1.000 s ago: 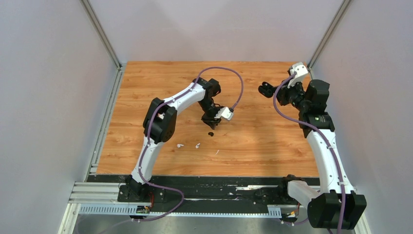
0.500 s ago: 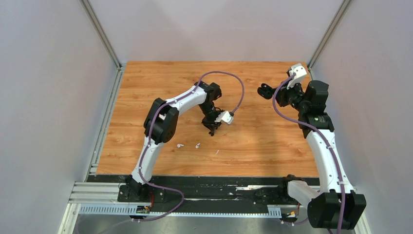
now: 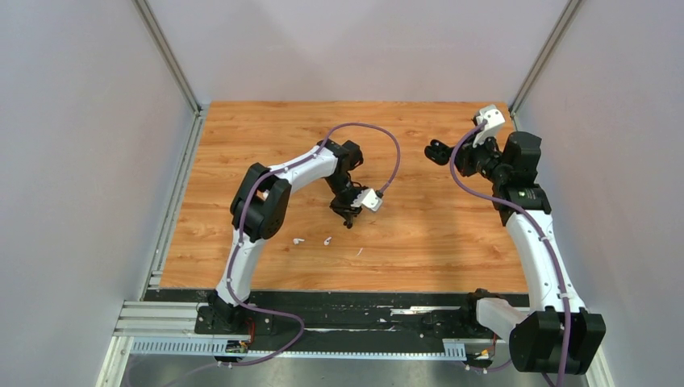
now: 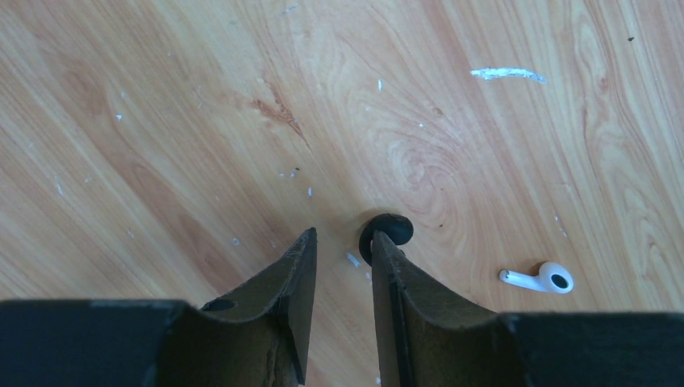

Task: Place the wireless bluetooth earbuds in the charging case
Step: Pick up the earbud from the center of the board.

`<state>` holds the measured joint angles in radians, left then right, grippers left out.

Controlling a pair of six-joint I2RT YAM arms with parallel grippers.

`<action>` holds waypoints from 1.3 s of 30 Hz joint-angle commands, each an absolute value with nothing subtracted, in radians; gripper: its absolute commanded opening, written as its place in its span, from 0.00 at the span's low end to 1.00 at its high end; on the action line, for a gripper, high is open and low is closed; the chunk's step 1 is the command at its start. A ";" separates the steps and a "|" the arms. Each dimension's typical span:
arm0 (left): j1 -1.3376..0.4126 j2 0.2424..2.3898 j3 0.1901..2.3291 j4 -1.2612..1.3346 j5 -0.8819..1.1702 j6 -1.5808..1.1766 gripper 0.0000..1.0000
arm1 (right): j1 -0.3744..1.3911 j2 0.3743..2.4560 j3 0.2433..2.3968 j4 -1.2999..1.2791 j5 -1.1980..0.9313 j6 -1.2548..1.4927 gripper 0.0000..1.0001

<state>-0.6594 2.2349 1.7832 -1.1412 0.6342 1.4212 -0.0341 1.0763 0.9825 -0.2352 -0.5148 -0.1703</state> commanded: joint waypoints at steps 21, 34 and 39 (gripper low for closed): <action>-0.666 2.166 1.710 -1.269 0.674 1.492 0.20 | -0.038 1.080 0.995 -0.190 -0.532 -0.181 0.00; -0.662 2.133 1.741 -1.196 0.661 1.354 0.00 | -0.038 1.088 0.995 -0.184 -0.536 -0.181 0.00; -0.646 2.101 1.753 -1.122 0.652 1.209 0.00 | -0.039 1.093 0.988 -0.185 -0.545 -0.193 0.00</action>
<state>-0.6601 2.1872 1.7115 -1.1931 0.6468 1.3491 -0.0341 1.0920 0.9821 -0.2337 -0.5186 -0.1783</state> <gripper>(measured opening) 0.073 0.055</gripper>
